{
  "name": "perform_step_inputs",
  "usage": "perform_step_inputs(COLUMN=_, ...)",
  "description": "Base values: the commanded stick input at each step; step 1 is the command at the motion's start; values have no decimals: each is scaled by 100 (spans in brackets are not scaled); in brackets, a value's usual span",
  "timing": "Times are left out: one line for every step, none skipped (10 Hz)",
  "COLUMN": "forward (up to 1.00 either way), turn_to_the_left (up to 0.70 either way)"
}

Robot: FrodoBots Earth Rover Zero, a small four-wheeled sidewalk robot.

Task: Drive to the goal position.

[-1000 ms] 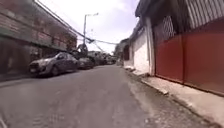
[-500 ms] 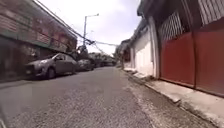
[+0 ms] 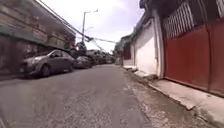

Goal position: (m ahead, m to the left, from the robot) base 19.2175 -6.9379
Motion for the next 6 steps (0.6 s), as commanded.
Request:
perform_step_inputs(forward=70, turn_to_the_left=30)
perform_step_inputs(forward=70, turn_to_the_left=14)
perform_step_inputs(forward=70, turn_to_the_left=3)
perform_step_inputs(forward=70, turn_to_the_left=1)
perform_step_inputs(forward=70, turn_to_the_left=1)
perform_step_inputs(forward=70, turn_to_the_left=1)
